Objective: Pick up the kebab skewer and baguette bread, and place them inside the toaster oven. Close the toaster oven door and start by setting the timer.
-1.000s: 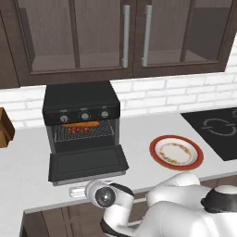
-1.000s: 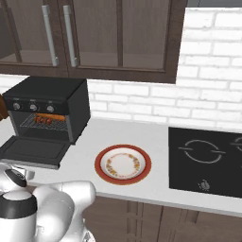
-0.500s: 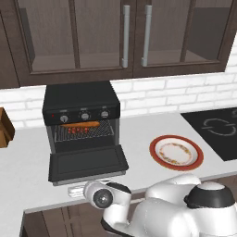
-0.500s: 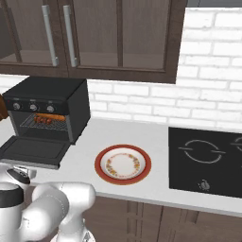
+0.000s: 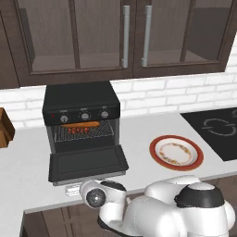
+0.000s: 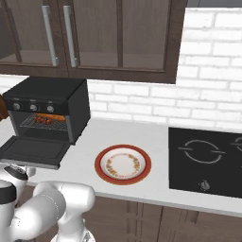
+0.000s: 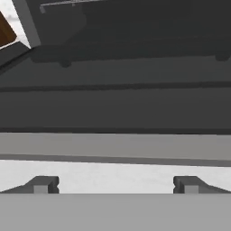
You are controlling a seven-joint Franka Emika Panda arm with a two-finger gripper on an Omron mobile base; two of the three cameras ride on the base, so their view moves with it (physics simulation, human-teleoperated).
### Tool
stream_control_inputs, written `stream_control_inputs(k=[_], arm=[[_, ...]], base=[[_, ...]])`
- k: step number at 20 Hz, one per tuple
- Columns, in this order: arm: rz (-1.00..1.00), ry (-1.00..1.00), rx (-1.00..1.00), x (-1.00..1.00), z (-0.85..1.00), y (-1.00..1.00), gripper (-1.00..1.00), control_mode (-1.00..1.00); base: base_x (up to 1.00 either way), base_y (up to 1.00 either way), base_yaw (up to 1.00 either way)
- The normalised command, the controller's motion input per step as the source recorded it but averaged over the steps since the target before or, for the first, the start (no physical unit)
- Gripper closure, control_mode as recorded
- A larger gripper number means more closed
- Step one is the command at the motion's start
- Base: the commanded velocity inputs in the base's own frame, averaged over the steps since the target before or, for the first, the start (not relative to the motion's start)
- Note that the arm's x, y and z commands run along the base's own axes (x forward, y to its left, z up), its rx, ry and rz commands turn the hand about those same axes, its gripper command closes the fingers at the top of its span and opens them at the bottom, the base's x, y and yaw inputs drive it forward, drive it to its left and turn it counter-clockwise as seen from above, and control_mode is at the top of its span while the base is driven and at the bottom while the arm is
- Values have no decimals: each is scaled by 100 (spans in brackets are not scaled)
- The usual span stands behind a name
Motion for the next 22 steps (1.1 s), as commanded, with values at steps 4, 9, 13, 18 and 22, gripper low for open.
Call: stream_control_inputs(k=[4, 9, 13, 18, 22], arm=[[-2, -3, 0, 4, -23, 0, -100, -100], [-1, -4, 0, 1, -28, 0, -100, -100], [-3, -7, 0, 6, -28, 0, -100, -100], [-2, -7, 0, 10, -14, 0, -100, -100], [0, -8, 0, 25, 2, 0, -100, -100]], base=[[0, 0, 0], [0, 0, 0], [0, 0, 0], [0, 0, 0], [0, 0, 0]])
